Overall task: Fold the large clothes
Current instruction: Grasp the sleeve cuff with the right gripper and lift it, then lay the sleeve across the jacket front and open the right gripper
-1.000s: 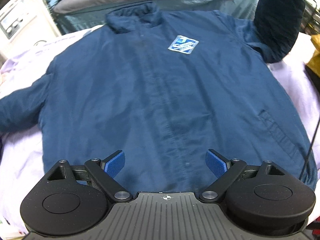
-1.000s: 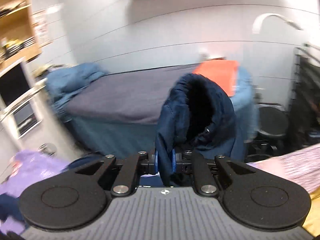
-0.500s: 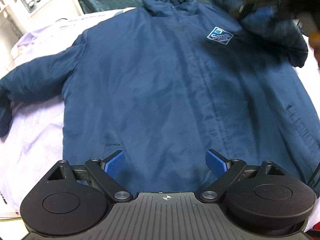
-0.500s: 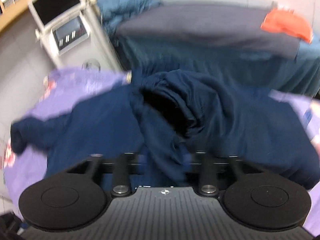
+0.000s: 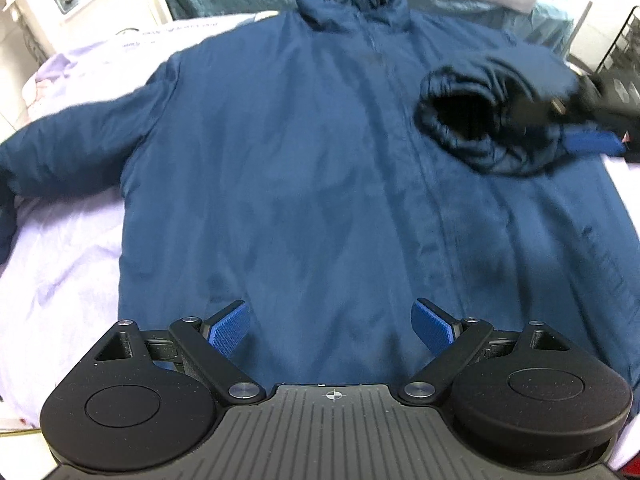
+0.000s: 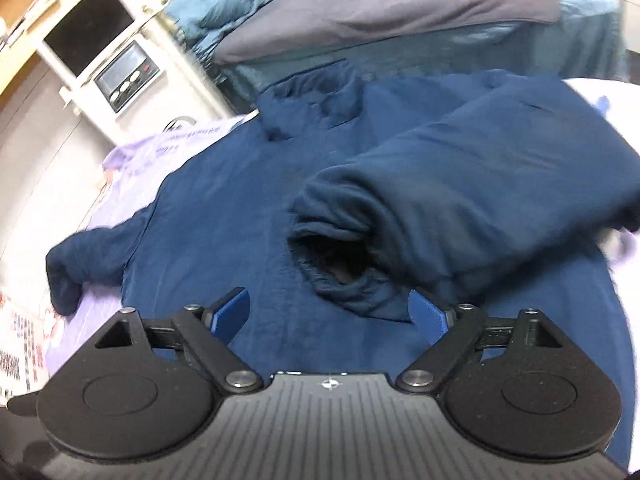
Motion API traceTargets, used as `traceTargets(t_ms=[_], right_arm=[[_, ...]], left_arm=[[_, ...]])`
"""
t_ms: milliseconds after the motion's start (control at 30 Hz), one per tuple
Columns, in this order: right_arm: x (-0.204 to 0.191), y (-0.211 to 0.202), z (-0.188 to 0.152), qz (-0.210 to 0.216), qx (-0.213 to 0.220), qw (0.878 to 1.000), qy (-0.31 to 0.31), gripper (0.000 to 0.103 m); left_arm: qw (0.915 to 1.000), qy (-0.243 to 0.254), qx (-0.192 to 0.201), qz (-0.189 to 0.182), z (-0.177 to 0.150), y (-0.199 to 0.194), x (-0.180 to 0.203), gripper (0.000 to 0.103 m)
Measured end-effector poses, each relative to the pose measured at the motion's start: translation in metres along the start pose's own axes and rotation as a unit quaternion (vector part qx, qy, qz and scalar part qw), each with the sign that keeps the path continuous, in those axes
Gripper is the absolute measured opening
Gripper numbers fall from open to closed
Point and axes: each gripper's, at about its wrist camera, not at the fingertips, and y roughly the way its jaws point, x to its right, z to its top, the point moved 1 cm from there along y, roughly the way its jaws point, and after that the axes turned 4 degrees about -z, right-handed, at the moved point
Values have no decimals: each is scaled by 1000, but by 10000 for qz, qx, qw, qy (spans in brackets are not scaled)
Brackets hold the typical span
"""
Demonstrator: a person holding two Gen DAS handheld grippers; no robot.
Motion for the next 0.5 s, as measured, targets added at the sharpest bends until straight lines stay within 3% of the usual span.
traceTargets(t_ms=[200, 333, 500], right_arm=[[44, -10, -22, -905, 69, 9956, 247, 91], [84, -19, -37, -1207, 79, 9881, 953, 91], [110, -21, -46, -1360, 38, 9827, 1258, 89]], left_arm=[[9997, 54, 214, -132, 27, 7, 13, 103], [9989, -33, 338, -332, 45, 13, 28, 103], [9980, -140, 420, -449, 60, 18, 43, 103]])
